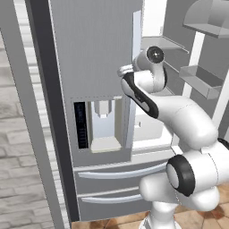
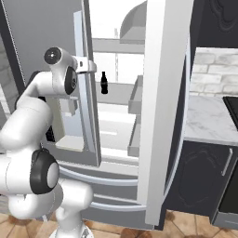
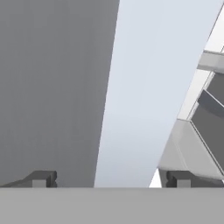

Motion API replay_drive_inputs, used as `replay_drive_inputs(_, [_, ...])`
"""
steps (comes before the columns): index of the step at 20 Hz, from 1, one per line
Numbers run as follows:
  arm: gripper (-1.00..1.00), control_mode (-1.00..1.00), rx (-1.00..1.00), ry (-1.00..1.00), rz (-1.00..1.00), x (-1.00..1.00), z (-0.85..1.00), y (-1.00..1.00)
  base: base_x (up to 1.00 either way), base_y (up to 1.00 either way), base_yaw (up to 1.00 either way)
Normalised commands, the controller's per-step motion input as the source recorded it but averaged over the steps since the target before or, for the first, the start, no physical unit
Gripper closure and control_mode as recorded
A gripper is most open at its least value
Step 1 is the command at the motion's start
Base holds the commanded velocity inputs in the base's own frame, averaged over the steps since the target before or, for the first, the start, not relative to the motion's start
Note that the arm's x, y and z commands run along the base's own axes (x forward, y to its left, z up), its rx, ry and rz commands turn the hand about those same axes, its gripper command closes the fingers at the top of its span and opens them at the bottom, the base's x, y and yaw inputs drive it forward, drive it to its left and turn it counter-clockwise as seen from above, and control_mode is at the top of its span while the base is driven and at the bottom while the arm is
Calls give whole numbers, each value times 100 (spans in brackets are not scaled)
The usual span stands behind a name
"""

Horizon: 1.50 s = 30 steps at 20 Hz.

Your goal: Open the fridge, grab two sodas, and place both sodas inside the bowl with ice on the dining counter.

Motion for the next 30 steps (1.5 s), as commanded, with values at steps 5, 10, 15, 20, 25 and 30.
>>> replay_drive_inputs(5, [-100, -100, 5, 0, -4, 41, 0, 0, 0, 0, 0])
replay_drive_inputs(10, [100, -100, 5, 0, -2, 44, -1, 0, 0, 0, 0])
replay_drive_inputs(15, [100, -100, 3, 3, 0, 55, 0, 0, 0, 0, 0])
replay_drive_inputs(20, [100, -100, 1, 0, 4, 17, -8, 0, 0, 0, 0])
replay_drive_inputs(25, [100, -100, 0, -1, 12, -51, -8, 19, 0, 0, 0])
replay_drive_inputs(30, [100, -100, 0, -1, 11, -99, -1, 39, 0, 0, 0])
